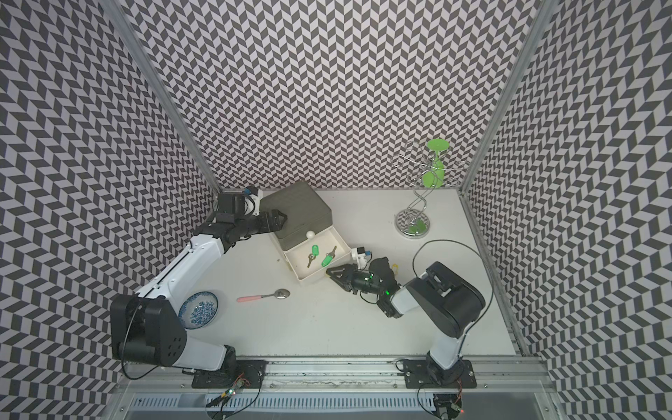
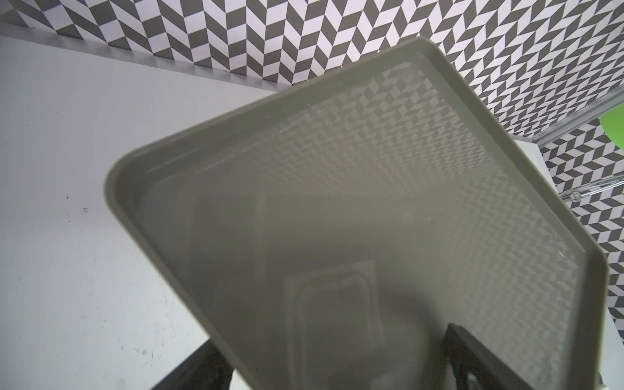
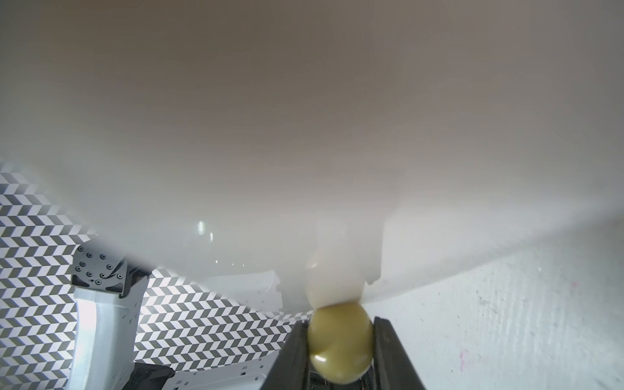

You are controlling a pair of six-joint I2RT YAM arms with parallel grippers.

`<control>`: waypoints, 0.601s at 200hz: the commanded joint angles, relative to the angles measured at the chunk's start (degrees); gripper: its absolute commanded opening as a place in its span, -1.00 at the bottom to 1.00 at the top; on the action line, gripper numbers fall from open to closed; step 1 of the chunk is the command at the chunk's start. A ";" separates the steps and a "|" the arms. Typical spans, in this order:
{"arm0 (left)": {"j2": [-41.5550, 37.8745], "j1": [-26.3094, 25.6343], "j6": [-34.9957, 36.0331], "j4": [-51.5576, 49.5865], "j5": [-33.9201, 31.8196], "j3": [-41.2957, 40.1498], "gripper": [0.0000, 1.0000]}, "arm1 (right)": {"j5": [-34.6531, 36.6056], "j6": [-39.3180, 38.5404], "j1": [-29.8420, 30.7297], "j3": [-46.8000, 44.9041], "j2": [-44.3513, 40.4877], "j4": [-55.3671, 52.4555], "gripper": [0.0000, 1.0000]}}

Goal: Take the keys out of the drawer
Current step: Open the drawer in the storage box.

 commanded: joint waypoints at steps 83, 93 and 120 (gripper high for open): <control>5.75 -1.62 5.74 -8.91 -1.68 -4.73 0.96 | -2.97 -6.65 -2.01 -1.56 -5.25 -8.22 -0.65; 5.82 -1.62 5.77 -8.91 -1.64 -4.66 0.96 | -3.07 -7.10 -2.25 -1.63 -5.61 -8.70 -0.65; 5.96 -1.61 5.76 -8.99 -1.62 -4.66 0.96 | -3.76 -8.62 -2.88 -1.02 -6.05 -10.82 -0.65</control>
